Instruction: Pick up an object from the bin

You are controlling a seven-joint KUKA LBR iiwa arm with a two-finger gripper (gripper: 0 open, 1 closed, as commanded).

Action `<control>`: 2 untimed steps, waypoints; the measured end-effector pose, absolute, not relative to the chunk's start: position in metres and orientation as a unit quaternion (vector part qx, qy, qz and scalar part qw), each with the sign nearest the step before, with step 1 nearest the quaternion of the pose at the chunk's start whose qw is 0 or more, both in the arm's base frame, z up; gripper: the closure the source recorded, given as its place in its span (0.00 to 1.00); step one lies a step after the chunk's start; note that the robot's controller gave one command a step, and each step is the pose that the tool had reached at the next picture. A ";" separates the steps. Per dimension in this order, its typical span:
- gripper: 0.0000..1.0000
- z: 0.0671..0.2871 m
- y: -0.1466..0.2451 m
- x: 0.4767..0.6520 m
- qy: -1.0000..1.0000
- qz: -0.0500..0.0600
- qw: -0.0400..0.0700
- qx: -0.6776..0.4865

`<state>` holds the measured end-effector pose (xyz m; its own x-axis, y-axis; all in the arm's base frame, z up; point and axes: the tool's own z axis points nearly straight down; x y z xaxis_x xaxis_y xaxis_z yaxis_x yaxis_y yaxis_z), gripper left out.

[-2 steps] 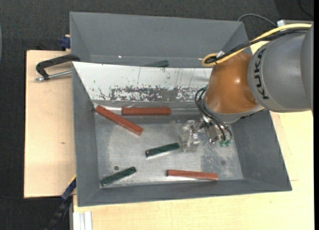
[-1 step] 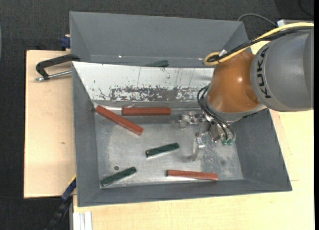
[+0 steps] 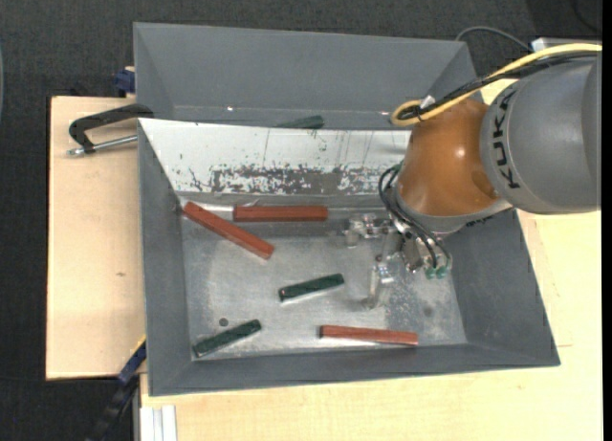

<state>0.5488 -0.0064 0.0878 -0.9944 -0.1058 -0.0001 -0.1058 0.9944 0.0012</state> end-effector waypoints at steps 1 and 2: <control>0.00 0.082 0.024 0.558 0.998 -0.001 0.003 -0.063; 1.00 0.071 0.023 0.507 0.999 0.000 0.001 -0.047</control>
Offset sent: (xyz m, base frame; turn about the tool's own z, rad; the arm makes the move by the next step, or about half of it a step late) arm -0.0421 0.0294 -0.0178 0.0116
